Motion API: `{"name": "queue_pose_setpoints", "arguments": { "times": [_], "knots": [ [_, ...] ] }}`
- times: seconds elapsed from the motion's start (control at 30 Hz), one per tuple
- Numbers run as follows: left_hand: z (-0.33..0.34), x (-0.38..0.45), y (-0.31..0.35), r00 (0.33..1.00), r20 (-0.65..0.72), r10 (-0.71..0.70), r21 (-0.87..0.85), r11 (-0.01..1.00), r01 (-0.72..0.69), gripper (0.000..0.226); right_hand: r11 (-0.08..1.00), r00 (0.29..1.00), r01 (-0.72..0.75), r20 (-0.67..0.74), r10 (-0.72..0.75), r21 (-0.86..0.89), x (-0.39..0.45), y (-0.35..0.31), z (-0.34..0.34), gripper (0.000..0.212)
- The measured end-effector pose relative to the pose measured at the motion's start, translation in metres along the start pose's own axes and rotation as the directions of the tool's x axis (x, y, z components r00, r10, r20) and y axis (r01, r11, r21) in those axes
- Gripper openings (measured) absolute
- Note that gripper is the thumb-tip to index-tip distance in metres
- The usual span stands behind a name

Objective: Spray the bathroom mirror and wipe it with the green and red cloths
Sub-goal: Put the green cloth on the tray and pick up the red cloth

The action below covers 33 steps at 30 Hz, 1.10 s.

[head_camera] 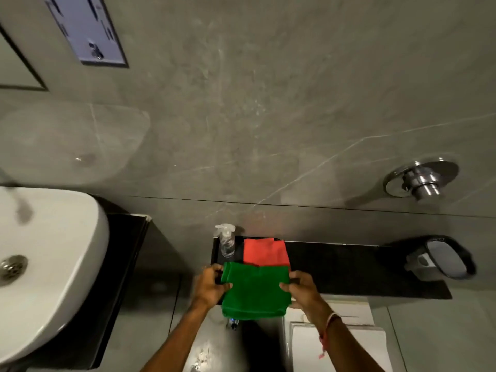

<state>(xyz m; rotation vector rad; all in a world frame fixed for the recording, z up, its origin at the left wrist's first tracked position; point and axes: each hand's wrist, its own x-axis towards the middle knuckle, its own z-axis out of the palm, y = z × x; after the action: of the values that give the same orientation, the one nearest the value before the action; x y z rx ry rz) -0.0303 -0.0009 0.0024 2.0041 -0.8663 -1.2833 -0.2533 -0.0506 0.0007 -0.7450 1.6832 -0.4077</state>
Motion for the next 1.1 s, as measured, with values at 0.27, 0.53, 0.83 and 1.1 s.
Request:
{"name": "queue_pose_setpoints", "arguments": {
  "times": [0.27,0.53,0.83,1.1],
  "knots": [
    [-0.003,0.042,-0.035,0.972,-0.135,0.193,0.686,0.726,-0.049,0.049,0.921,0.968,0.101,-0.177,-0.179,-0.377,0.075,-0.011,0.007,0.057],
    [-0.05,0.073,-0.067,0.942,-0.077,0.328,0.927,0.372,-0.054,0.088,0.811,0.958,0.048,-0.201,-0.202,-0.584,0.108,-0.028,0.054,0.088],
    [-0.069,0.083,-0.058,0.821,-0.078,0.565,0.952,0.286,-0.107,0.086,0.88,0.895,0.277,-0.23,-0.382,-0.385,0.117,-0.019,0.058,0.028],
    [-0.133,0.028,0.048,0.565,-0.048,0.824,0.886,0.296,-0.356,0.075,0.682,0.748,0.641,0.091,-0.657,-0.352,0.0,-0.111,-0.006,0.029]
  ]
}}
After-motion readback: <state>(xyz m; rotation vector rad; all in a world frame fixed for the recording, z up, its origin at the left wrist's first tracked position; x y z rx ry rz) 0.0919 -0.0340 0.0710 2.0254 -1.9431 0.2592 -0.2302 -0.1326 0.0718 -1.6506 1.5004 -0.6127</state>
